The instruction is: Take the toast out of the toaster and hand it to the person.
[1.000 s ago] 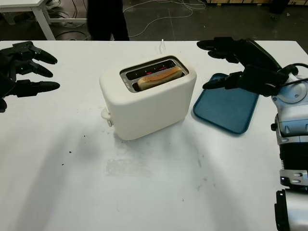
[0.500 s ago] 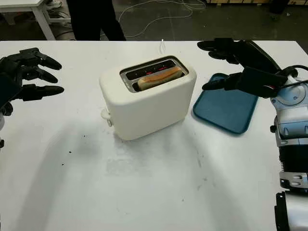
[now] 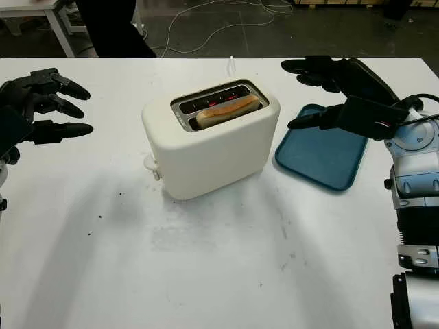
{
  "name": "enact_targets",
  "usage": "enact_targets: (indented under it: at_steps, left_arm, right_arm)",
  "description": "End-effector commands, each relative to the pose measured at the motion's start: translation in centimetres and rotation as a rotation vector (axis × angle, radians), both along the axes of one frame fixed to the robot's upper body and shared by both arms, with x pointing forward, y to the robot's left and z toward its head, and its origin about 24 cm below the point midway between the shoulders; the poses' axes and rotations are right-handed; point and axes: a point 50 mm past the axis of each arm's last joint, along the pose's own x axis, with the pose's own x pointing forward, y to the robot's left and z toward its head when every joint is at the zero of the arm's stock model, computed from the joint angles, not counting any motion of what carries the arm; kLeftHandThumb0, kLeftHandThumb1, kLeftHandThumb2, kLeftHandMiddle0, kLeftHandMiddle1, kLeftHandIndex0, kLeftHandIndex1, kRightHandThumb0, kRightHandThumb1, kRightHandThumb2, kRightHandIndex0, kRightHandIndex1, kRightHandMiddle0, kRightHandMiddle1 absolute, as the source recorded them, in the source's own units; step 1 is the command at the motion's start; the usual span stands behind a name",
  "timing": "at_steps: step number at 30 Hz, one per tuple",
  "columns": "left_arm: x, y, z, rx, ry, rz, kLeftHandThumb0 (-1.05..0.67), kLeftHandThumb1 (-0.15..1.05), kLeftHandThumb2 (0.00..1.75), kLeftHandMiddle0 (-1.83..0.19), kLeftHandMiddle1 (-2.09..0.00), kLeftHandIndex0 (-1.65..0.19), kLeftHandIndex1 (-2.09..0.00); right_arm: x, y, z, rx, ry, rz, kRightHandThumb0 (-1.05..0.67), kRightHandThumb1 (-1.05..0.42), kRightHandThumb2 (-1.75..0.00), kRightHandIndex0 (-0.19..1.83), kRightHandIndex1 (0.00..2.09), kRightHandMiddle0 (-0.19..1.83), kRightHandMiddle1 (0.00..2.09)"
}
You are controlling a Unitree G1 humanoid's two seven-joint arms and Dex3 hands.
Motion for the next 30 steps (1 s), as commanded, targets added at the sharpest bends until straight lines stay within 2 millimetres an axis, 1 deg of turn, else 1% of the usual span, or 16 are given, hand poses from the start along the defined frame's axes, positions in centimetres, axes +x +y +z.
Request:
enact_targets:
  at_steps: [1,7,12,17,24,27,30]
  left_arm:
    - [-0.01,-0.11,0.88,0.008,-0.038,-0.015,-1.05,0.63,0.00,-0.57,-1.17,-0.57,-1.05]
    - [0.05,-0.16,1.00,0.016,-0.042,-0.018,-1.05,0.64,0.01,-0.57,-1.17,-0.56,-1.06]
    - [0.07,-0.19,1.12,0.005,-0.047,-0.019,-1.05,0.63,0.00,-0.58,-1.16,-0.57,-1.06]
    - [0.05,-0.23,1.11,0.004,-0.040,-0.011,-1.05,0.60,0.00,-0.57,-1.15,-0.57,-1.05]
    - [0.02,-0.25,1.17,0.017,-0.040,-0.008,-1.05,0.62,0.01,-0.58,-1.14,-0.58,-1.04]
    - [0.03,-0.21,1.17,0.013,-0.042,-0.011,-1.05,0.62,0.01,-0.58,-1.15,-0.58,-1.04]
    - [0.02,-0.18,1.19,0.007,-0.038,-0.008,-1.05,0.61,0.00,-0.58,-1.15,-0.58,-1.04]
  right_arm:
    - [-0.09,0.10,-0.05,-0.019,-0.004,-0.003,-0.77,-0.76,0.00,0.42,0.14,0.45,0.01]
    - [-0.06,0.09,0.04,-0.041,-0.009,-0.012,-0.80,-0.77,0.00,0.44,0.14,0.46,0.01]
    - [-0.01,0.14,0.15,-0.009,0.004,0.004,-0.75,-0.75,0.00,0.43,0.12,0.45,0.00]
    - [0.02,0.20,0.20,-0.015,0.001,0.009,-0.75,-0.76,0.00,0.43,0.12,0.45,0.00]
    - [0.01,0.17,0.19,-0.012,-0.002,0.019,-0.77,-0.76,0.00,0.43,0.11,0.45,0.01]
    - [0.00,0.17,0.19,-0.006,0.005,0.021,-0.72,-0.74,0.00,0.42,0.11,0.44,0.01]
    - [-0.02,0.15,0.22,-0.005,0.006,0.019,-0.72,-0.75,0.00,0.42,0.10,0.44,0.00]
